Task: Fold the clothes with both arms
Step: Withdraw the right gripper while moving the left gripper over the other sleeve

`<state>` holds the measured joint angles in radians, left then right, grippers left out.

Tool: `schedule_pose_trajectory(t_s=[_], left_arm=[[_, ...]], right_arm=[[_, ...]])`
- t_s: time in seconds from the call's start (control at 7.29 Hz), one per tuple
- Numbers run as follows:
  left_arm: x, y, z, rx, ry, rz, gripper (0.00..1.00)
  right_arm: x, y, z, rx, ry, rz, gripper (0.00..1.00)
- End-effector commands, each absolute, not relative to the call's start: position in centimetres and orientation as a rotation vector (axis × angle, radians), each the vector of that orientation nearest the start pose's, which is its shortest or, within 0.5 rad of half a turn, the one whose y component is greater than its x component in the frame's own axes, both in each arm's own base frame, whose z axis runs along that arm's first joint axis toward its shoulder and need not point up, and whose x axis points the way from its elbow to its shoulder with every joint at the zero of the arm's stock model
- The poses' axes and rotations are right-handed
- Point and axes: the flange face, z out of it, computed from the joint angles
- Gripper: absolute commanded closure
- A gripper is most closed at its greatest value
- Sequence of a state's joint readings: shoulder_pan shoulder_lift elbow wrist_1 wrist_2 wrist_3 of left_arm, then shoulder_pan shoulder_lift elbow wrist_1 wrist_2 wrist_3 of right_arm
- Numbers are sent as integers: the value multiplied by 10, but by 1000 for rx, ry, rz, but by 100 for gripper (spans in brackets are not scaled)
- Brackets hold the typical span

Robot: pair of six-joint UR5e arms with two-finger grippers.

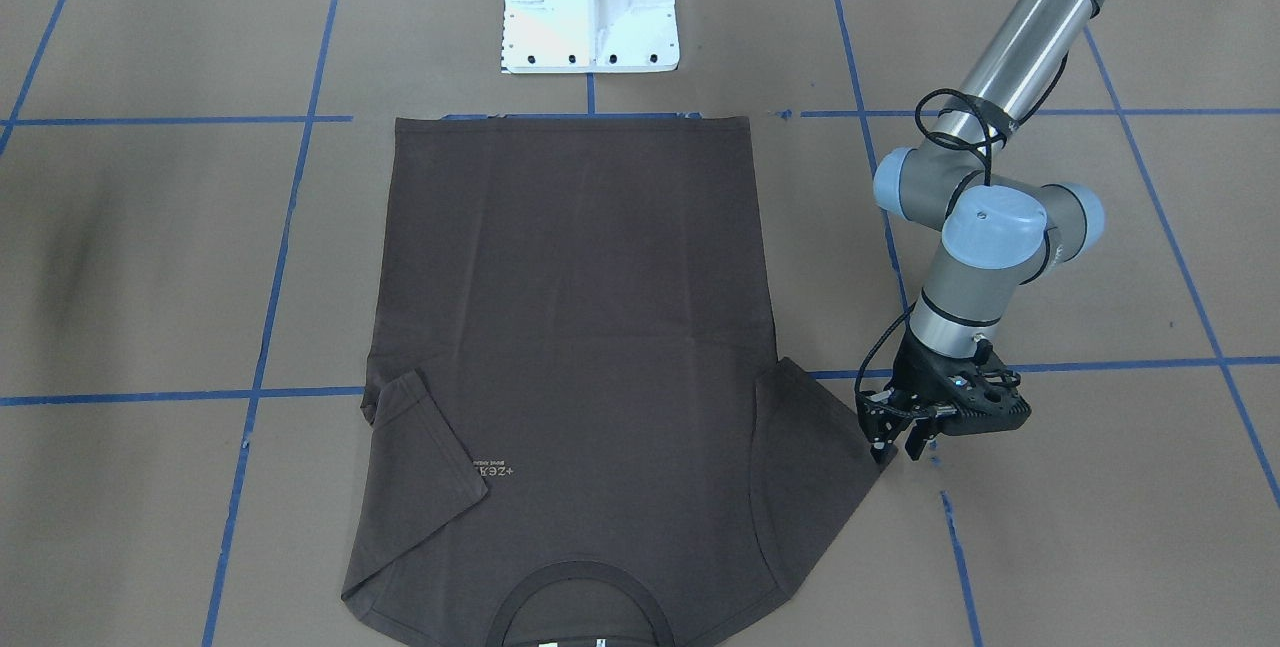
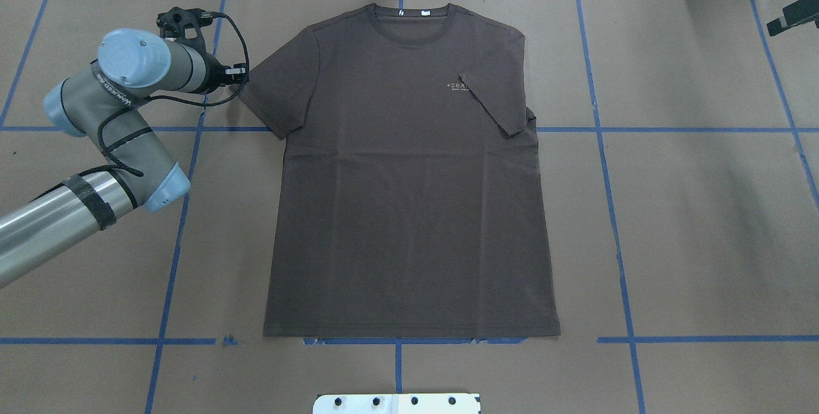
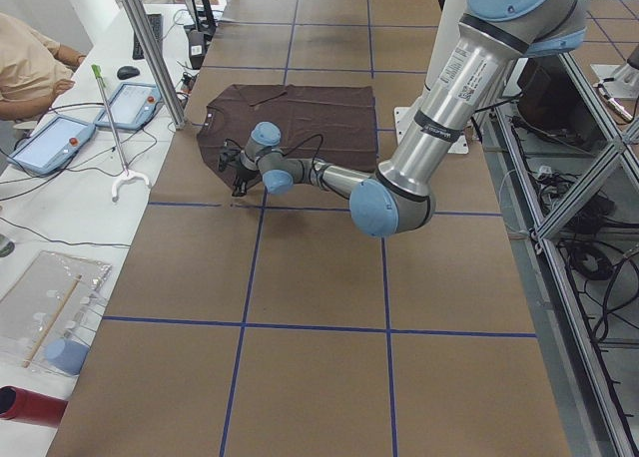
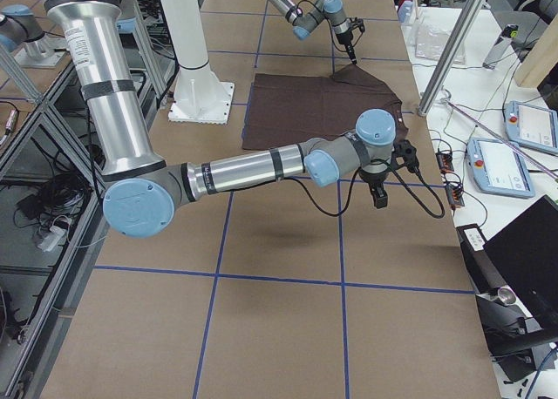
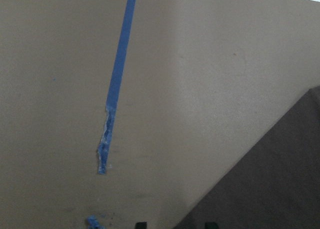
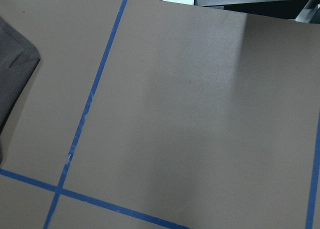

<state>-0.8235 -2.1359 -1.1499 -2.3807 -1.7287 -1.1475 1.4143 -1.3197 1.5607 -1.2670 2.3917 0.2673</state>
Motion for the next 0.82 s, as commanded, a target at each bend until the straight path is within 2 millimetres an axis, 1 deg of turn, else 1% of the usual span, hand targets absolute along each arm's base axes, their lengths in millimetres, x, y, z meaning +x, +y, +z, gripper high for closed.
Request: schedule_pose_trajectory(t_s=[0.0,0.14,0.27,0.41,0.55,0.69], left_arm=[[430,-631,442,439,857,-278,51],[430,-630,443,440,857,-277,51],[431,-630,442,439,859,-277,61],[430,-630,438,449,872,-281,82],[429,-630,437,452,880,-284,100],[430,-629,435,451,882,-282,100]], right_arm=[[-35,-608,488,332,-888,-121,0],[-35,-608,489,330,-888,-119,0],[-35,-607,490,328,-888,-118,0],[-34,-607,490,329,-888,-117,0],[-35,-607,490,328,-888,-118,0],[-33,-605,494,323,-887,-114,0]])
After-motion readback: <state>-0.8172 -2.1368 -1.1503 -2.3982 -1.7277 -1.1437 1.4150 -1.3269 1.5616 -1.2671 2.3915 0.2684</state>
